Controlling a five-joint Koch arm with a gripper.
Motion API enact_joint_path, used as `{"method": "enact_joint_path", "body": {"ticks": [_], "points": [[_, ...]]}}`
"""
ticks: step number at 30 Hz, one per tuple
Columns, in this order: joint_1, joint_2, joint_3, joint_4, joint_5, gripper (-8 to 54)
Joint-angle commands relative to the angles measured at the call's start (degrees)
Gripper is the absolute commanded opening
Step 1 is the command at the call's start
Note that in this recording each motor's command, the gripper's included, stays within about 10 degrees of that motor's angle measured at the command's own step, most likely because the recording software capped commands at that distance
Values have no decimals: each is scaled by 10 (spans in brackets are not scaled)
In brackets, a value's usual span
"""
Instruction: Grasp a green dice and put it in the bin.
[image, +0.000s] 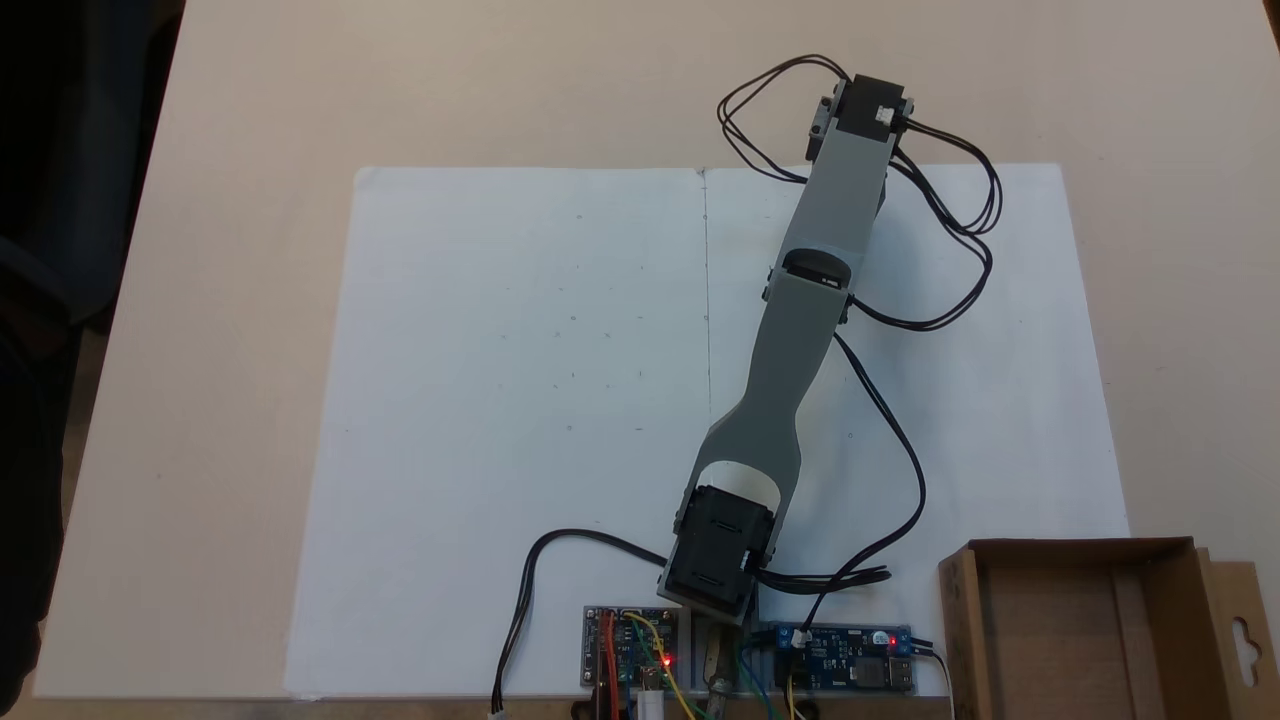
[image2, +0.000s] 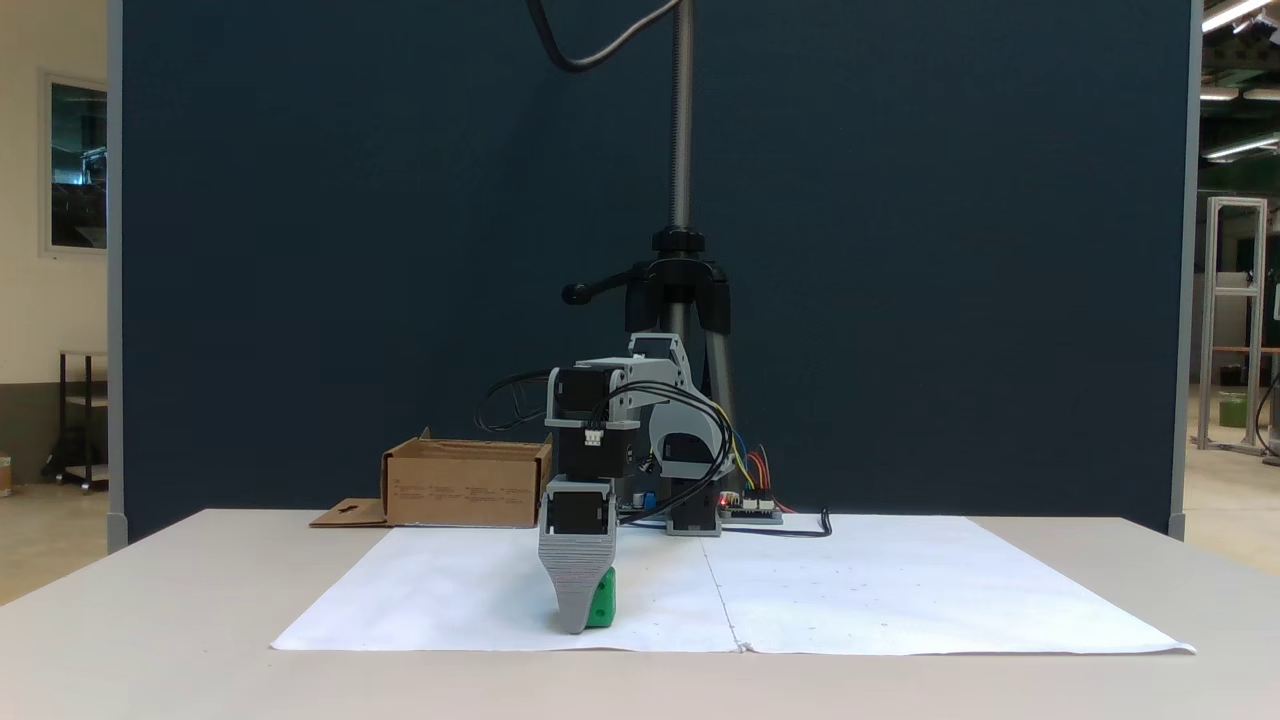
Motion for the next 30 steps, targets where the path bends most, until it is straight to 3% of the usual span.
{"method": "enact_joint_path", "body": {"ticks": [1,11,24,30], "points": [[8,19,-26,-25,-54,127],[14,50,-25,-25,-47,121],[98,353,127,-19,97,121],[204,393,142,-18,112,121]]}}
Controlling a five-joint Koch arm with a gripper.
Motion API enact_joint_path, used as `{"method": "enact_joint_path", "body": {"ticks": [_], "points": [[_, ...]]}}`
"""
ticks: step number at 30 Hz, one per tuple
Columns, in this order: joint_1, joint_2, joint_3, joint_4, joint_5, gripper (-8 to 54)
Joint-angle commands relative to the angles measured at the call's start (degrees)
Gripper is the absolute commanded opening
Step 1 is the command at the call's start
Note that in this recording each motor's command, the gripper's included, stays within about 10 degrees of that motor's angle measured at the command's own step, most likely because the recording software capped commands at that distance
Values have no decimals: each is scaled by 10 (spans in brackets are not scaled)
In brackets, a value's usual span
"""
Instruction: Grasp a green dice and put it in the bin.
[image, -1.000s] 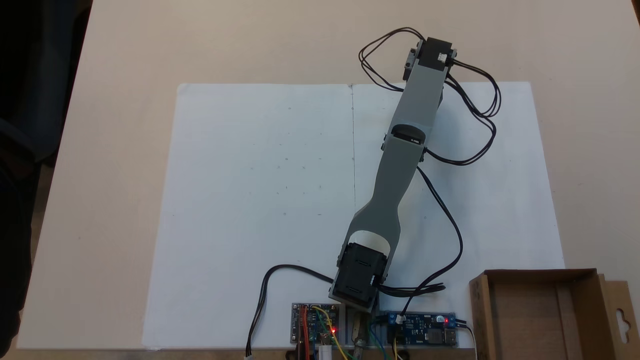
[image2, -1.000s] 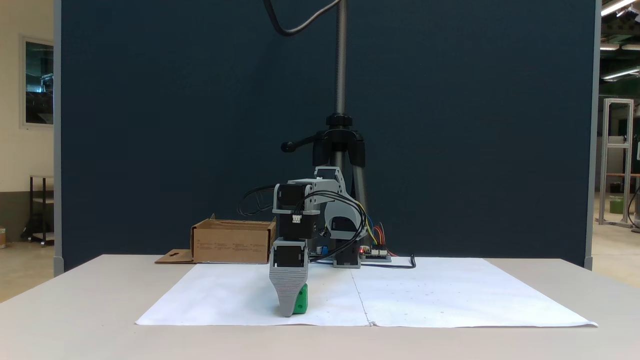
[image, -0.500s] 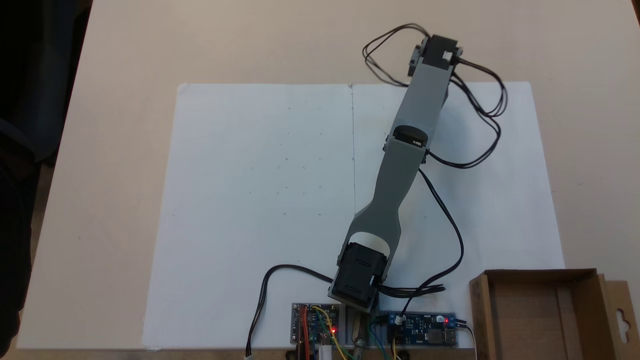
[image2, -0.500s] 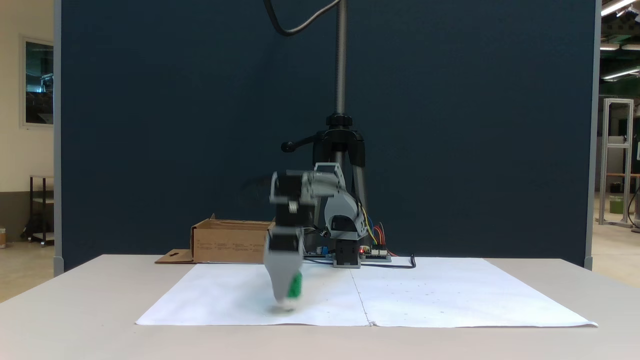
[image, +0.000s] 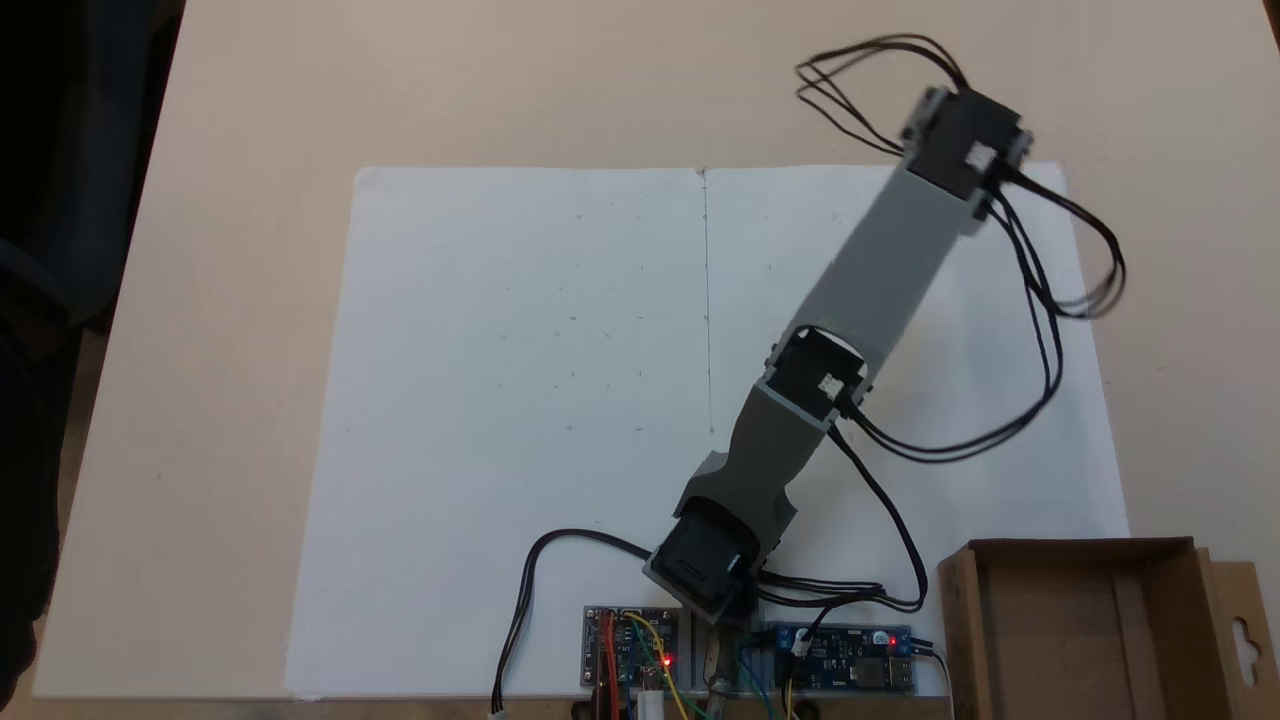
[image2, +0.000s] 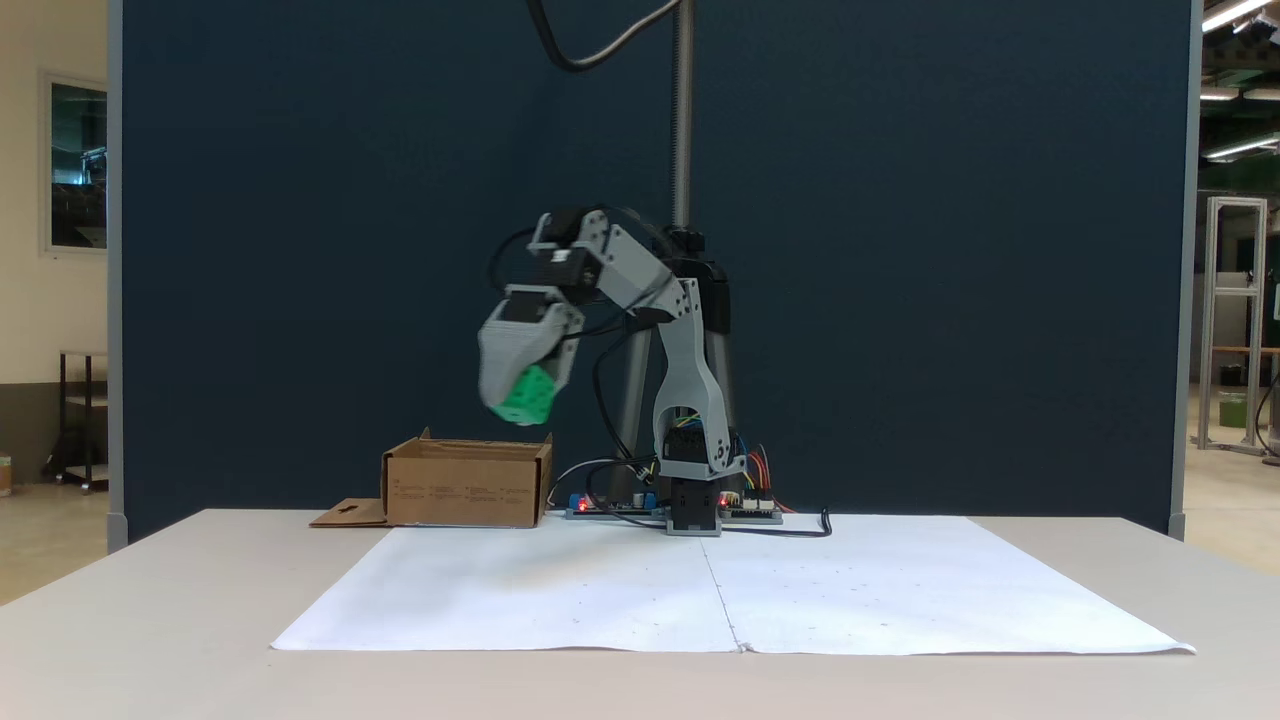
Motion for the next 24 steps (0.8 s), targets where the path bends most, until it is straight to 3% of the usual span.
{"method": "enact_joint_path", "body": {"ticks": [1,24], "points": [[54,32,-4,-12,35,121],[484,127,19,139,11,121]]}}
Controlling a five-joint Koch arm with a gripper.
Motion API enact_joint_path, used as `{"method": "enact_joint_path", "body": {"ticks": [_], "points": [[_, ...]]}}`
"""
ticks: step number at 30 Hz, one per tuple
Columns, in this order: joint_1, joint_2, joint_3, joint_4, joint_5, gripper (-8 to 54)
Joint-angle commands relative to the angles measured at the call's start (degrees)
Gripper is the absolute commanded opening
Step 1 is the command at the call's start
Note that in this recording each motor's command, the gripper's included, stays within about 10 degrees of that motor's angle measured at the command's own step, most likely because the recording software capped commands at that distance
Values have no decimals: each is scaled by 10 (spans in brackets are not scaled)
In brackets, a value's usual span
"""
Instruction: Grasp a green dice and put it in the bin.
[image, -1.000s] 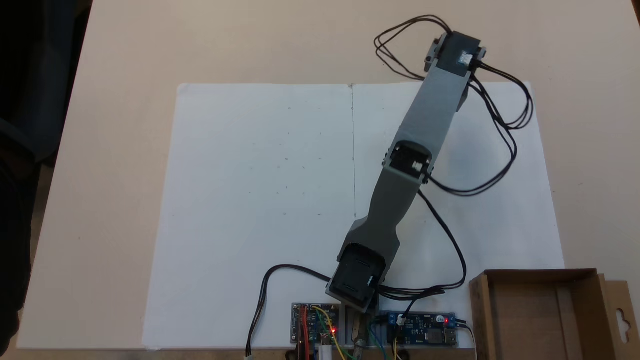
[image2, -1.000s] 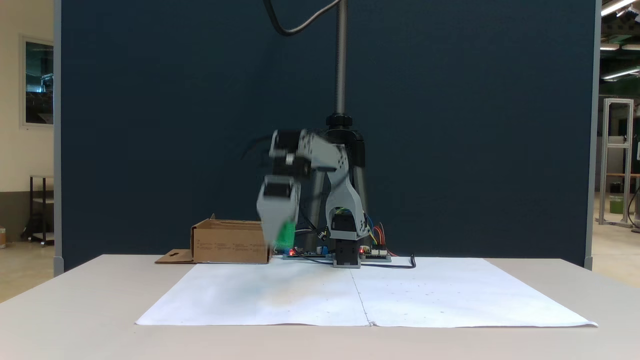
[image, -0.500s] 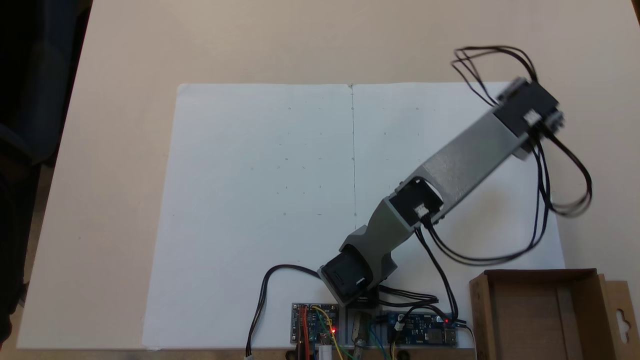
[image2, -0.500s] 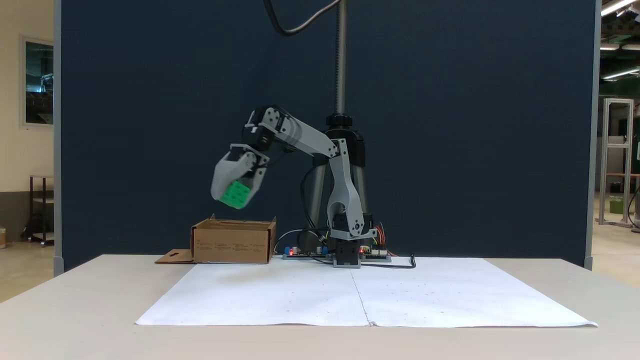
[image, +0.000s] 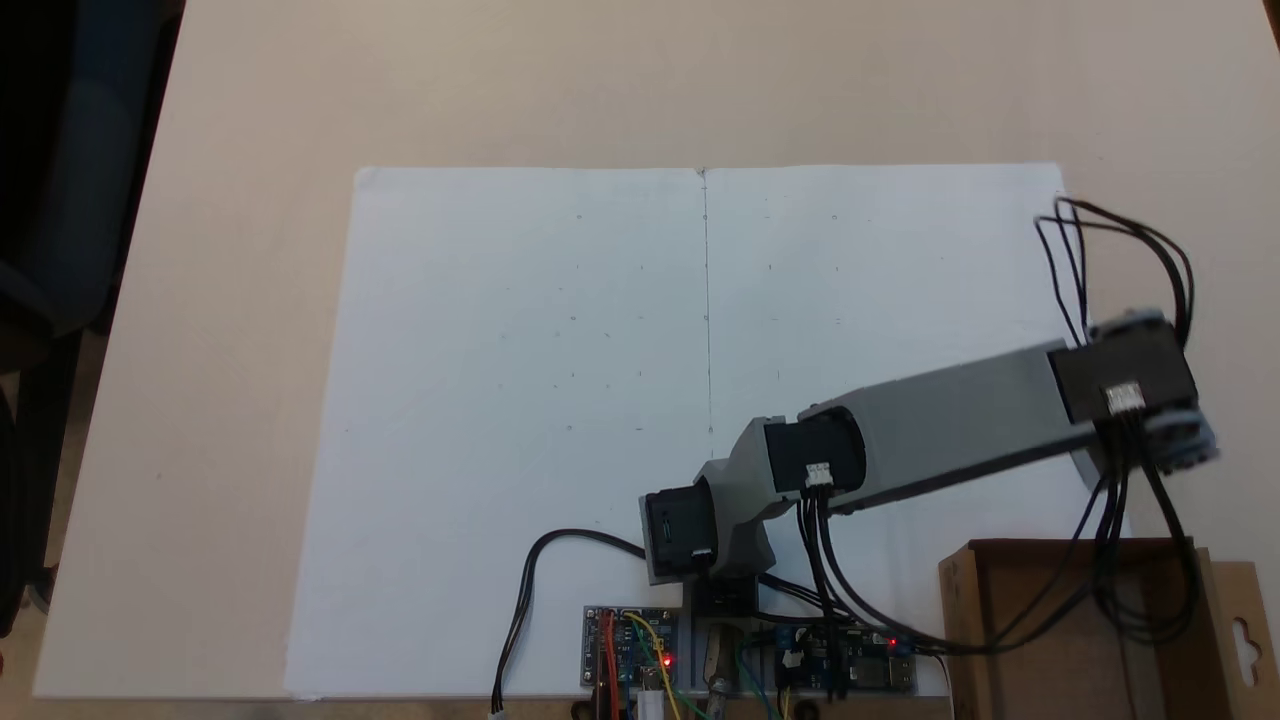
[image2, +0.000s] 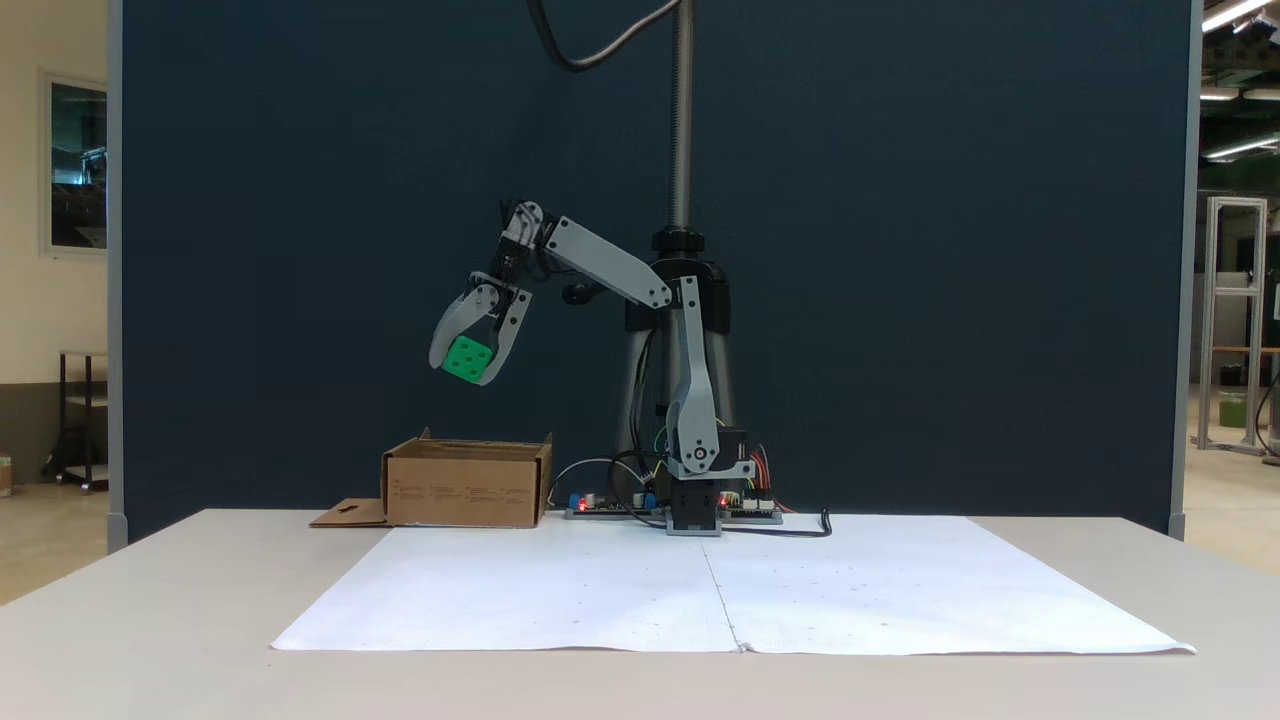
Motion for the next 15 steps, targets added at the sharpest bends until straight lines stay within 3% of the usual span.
{"method": "enact_joint_path", "body": {"ticks": [1,15], "points": [[43,34,-8,46,10,121],[174,-39,5,9,-65,121]]}}
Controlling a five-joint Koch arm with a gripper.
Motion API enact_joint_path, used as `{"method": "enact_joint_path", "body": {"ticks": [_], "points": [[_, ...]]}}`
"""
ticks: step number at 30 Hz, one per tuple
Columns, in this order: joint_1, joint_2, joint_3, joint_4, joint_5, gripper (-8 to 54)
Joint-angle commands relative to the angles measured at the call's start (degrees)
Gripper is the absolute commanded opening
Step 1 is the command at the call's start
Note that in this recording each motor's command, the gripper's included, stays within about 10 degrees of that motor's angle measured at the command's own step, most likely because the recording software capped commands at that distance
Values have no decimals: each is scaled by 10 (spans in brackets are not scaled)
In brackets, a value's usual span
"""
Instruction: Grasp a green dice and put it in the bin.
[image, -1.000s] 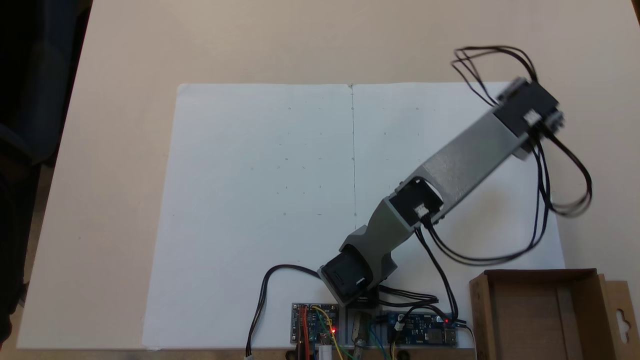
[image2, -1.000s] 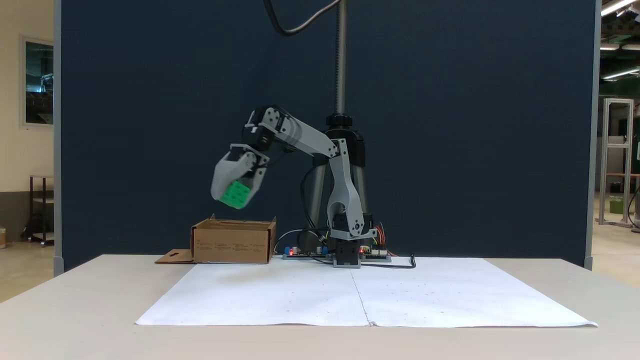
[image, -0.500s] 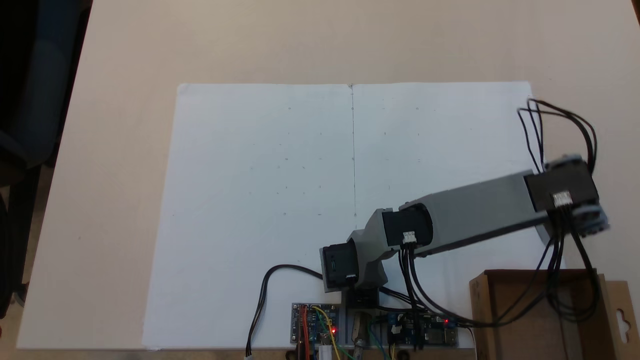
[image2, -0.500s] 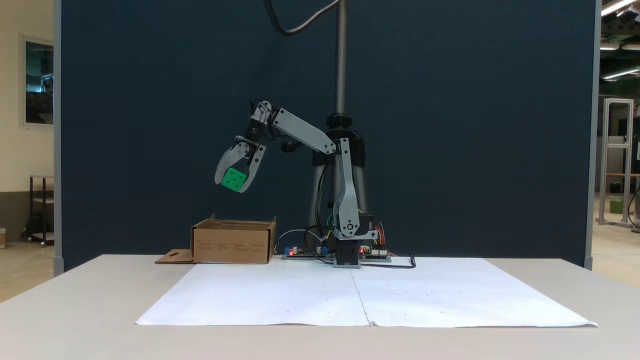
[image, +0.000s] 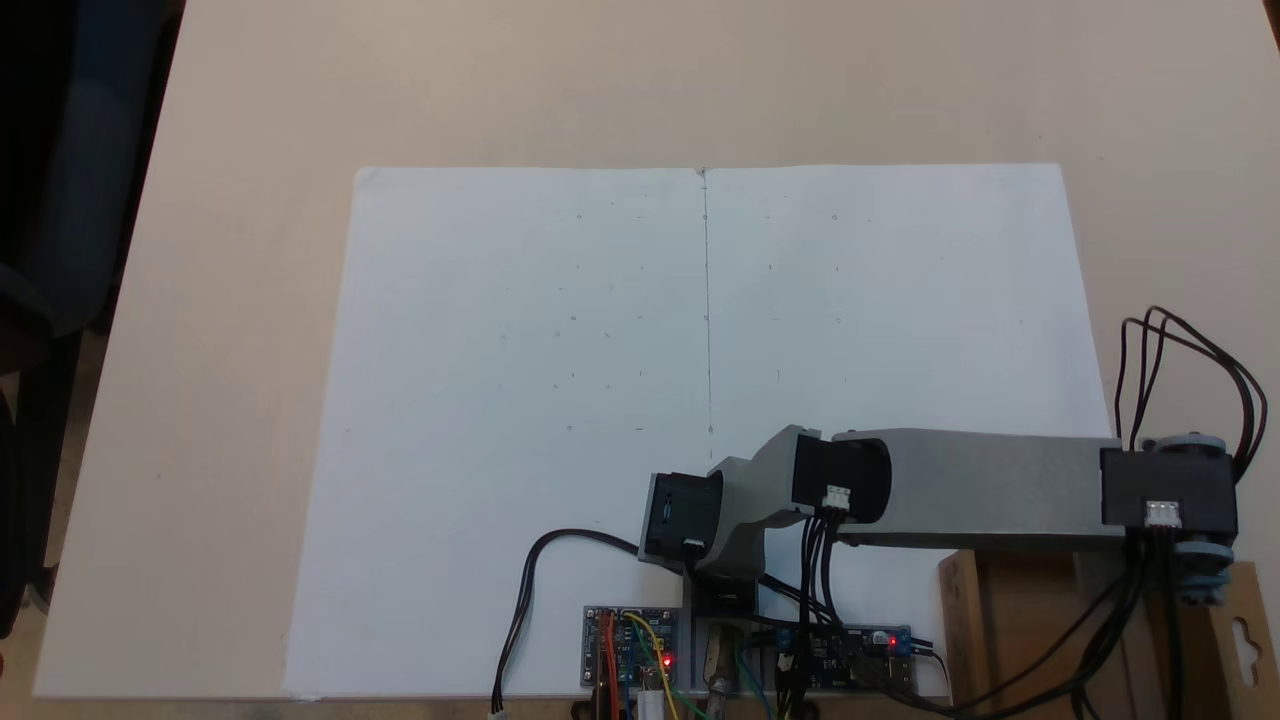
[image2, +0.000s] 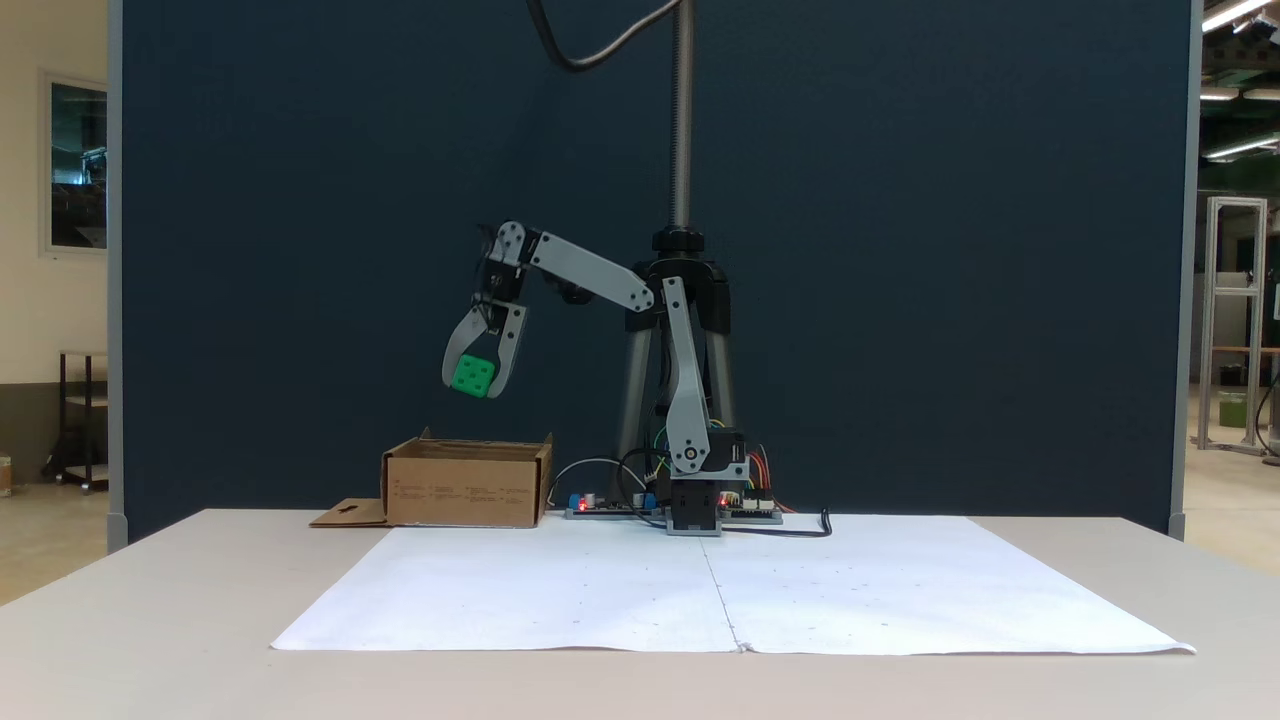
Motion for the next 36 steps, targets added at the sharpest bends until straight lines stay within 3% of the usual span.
{"method": "enact_joint_path", "body": {"ticks": [1,15,16,17,18,21,36], "points": [[21,-4,0,-11,-64,121],[43,-57,105,-180,-136,121],[43,-57,117,-181,-137,149],[42,-58,125,-180,-139,263],[42,-58,130,-180,-142,327],[42,-57,132,-179,-143,403],[6,-21,96,-216,-105,411]]}}
